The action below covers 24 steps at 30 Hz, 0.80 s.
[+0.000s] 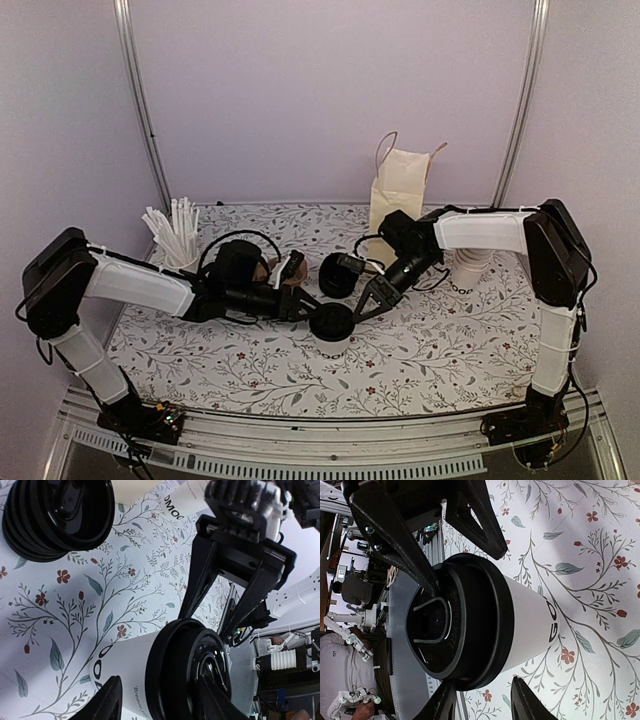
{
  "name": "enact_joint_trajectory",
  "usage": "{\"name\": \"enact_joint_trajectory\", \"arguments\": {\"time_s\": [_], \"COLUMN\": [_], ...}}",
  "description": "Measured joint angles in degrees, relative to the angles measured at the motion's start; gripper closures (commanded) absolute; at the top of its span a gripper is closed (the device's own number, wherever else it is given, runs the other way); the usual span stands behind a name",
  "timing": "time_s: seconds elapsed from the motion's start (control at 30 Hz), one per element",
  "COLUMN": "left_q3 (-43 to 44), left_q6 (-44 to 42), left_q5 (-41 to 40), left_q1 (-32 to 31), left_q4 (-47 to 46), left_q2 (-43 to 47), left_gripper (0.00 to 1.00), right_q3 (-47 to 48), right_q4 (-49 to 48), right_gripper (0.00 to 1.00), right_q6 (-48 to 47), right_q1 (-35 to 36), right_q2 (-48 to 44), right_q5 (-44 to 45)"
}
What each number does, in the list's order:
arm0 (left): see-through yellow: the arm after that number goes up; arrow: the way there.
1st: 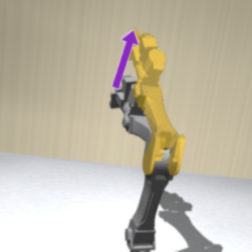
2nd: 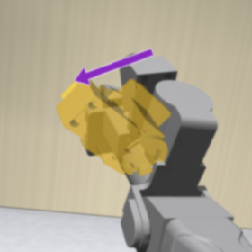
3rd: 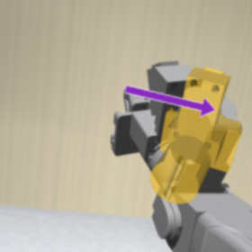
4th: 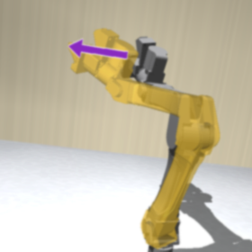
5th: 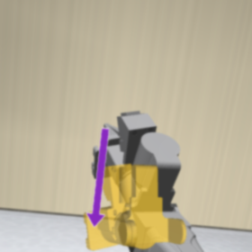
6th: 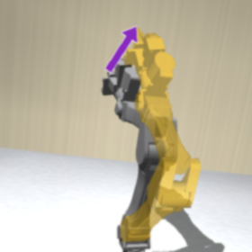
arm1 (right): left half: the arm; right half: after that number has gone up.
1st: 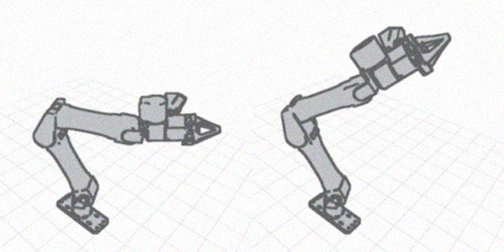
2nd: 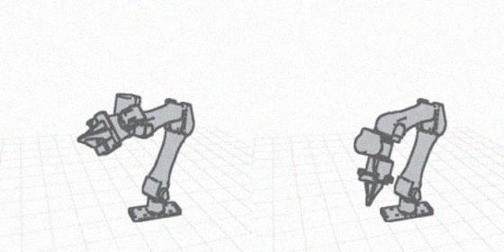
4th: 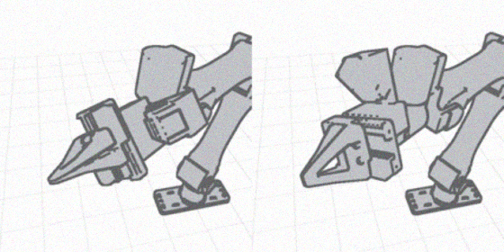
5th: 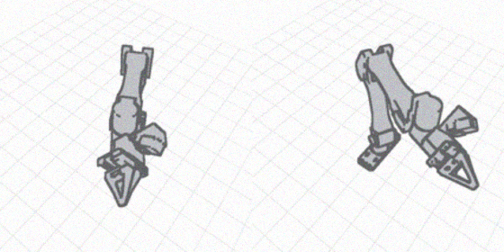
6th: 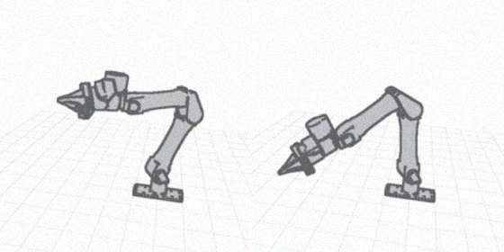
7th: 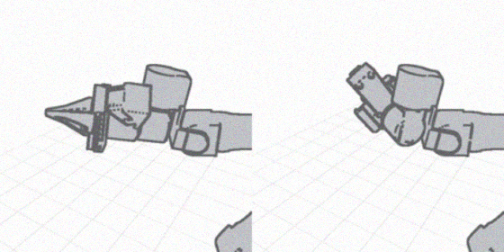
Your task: Pack the takeout coffee
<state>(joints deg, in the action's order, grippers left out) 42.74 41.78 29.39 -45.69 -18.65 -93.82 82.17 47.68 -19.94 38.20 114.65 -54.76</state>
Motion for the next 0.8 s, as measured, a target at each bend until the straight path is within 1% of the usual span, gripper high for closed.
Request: {"name": "enact_joint_trajectory", "arguments": {"time_s": [0.2, 0.27, 0.33, 0.43, 0.57, 0.7, 0.8], "left_q3": [-0.2, -0.2, -0.1, 0.5, 1.9, 4.0, 5.6], "left_q6": [0.5, 0.4, 0.1, -1.2, -3.9, -6.5, -7.9], "left_q5": [1.3, 1.2, 0.6, -0.8, -2.9, -3.7, -4.2], "left_q1": [0.5, 0.6, 0.6, 0.5, 0.0, -0.2, -0.2], "left_q4": [-3.7, -4.3, -4.4, -2.7, 1.3, 4.3, 5.3], "left_q2": [-2.2, -2.4, -2.3, -1.6, -0.4, -0.3, -0.3], "left_gripper": [0.49, 0.46, 0.41, 0.37, 0.36, 0.33, 0.28], "right_q3": [0.5, 0.9, 1.0, 1.1, 0.9, -0.2, -0.9], "right_q4": [1.4, 2.0, 2.3, 2.3, 2.1, 2.1, 2.1], "right_gripper": [0.62, 0.60, 0.56, 0.52, 0.47, 0.45, 0.42], "right_q6": [1.8, 1.7, 1.3, 0.4, -1.2, -2.8, -3.6], "right_q1": [0.5, 0.7, 1.0, 1.6, 2.7, 3.3, 3.4], "right_q2": [0.7, 0.9, 0.9, 0.9, 0.3, -1.5, -2.7], "right_q5": [0.2, -0.1, -0.1, 0.0, 0.4, 1.7, 2.6]}}
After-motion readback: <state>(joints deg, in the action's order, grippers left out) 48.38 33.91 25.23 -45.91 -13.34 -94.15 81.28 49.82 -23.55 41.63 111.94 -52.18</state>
